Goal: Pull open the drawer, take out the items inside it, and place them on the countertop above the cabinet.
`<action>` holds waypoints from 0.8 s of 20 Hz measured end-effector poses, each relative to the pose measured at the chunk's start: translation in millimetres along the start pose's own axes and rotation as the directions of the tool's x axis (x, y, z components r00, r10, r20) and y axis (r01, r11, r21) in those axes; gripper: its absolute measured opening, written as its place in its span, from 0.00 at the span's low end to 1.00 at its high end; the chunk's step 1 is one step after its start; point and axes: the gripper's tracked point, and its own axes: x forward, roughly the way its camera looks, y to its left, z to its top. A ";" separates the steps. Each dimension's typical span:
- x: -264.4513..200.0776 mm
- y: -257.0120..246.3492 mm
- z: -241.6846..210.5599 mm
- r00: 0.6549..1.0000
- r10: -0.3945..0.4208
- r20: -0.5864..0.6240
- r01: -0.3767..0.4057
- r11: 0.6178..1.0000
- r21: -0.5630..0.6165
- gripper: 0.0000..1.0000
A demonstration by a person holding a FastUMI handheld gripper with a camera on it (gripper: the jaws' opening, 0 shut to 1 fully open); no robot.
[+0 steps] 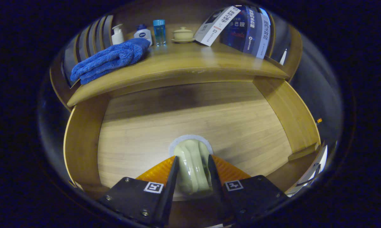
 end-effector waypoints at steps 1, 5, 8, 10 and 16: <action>0.4 -0.8 2.1 1.000 0.002 0.007 -0.002 1.000 0.003 0.56; 2.3 -4.0 7.3 1.000 0.016 0.024 -0.016 1.000 0.007 0.27; 5.4 -2.7 10.9 0.997 0.017 0.072 -0.017 1.000 0.001 0.26; 2.6 -2.8 13.2 0.997 -0.001 0.079 0.002 1.000 -0.018 0.12; -9.8 7.2 32.9 0.992 -0.013 0.128 0.017 0.999 -0.034 0.12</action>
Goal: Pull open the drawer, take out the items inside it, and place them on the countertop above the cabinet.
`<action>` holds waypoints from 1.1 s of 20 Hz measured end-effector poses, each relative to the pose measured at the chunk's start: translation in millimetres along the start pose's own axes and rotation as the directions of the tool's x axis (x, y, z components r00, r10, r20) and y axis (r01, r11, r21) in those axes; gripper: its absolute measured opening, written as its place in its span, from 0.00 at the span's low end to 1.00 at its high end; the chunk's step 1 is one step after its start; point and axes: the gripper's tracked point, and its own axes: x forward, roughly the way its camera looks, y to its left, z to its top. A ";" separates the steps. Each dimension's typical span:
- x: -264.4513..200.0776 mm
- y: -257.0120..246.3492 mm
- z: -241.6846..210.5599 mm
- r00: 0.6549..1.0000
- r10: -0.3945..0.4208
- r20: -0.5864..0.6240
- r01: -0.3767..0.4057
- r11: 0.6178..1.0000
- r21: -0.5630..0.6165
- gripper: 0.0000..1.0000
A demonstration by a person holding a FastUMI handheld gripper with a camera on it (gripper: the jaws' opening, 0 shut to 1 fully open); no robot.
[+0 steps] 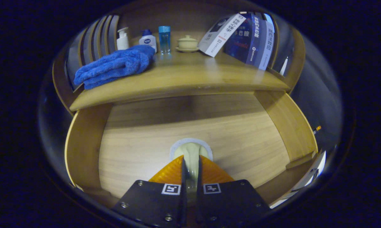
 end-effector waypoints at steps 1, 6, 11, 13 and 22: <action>-5.5 2.1 8.7 1.000 -0.003 0.015 0.003 1.000 0.002 0.12; -33.5 10.4 67.5 0.994 -0.033 0.101 0.034 0.999 -0.004 0.12; -47.2 -6.1 90.1 0.987 -0.146 0.070 0.151 0.986 -0.068 0.12; -55.8 -8.6 92.3 0.984 -0.156 0.081 0.160 0.986 -0.050 0.12; -61.5 -11.9 150.1 0.971 -0.146 0.189 0.154 0.988 -0.029 0.12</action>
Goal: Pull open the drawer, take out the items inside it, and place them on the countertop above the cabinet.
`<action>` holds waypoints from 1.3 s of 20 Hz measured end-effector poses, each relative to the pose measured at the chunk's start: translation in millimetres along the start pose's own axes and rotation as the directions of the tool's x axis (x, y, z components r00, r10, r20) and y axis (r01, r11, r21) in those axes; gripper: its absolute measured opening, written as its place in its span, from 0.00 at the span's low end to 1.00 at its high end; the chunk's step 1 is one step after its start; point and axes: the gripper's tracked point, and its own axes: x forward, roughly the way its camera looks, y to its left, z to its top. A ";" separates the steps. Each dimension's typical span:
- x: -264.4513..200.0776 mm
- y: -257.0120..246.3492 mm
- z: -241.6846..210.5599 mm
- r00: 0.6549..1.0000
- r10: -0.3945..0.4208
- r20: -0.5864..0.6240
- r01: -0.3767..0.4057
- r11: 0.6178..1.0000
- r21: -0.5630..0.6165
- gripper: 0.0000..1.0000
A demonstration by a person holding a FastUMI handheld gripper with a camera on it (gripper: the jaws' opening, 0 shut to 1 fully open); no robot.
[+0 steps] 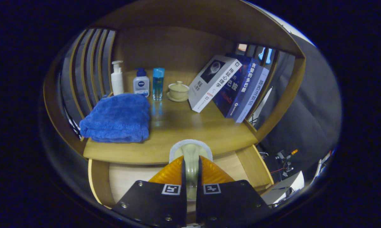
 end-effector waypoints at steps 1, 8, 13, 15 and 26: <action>3.9 -0.5 5.6 1.000 0.004 0.009 -0.004 1.000 0.006 0.12; 42.6 5.3 33.7 0.997 0.059 0.057 -0.060 0.998 0.012 0.12; 68.3 10.6 48.0 0.992 0.100 0.077 -0.101 0.995 0.009 0.12; 77.4 12.8 48.8 0.991 0.111 0.075 -0.112 0.994 0.004 0.12; 98.8 18.7 62.9 0.979 0.161 0.129 -0.165 0.986 0.021 0.11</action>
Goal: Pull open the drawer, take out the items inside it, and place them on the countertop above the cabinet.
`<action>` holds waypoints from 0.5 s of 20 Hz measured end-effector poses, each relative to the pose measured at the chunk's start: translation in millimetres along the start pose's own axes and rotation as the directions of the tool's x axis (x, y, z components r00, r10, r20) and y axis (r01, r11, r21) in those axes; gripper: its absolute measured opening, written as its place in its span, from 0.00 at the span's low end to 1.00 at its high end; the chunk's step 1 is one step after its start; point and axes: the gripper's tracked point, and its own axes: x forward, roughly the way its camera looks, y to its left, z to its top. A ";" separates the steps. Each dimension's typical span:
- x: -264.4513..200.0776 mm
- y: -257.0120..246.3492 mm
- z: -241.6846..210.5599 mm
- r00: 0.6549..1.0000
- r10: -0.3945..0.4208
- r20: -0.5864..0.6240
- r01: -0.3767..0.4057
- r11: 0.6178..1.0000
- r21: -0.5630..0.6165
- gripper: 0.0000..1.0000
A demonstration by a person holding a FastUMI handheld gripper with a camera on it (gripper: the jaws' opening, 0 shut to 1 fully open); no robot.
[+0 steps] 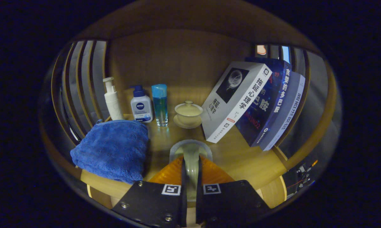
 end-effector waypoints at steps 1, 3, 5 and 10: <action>-1.0 -2.6 -0.5 1.000 -0.008 -0.002 0.008 1.000 -0.001 0.11; -2.1 -3.7 -1.3 1.000 -0.015 -0.007 0.015 1.000 0.000 0.11; -3.6 -6.2 0.2 1.000 -0.017 0.002 0.017 1.000 -0.001 0.12; -2.0 -7.1 8.8 0.999 0.006 0.036 -0.006 1.000 0.002 0.12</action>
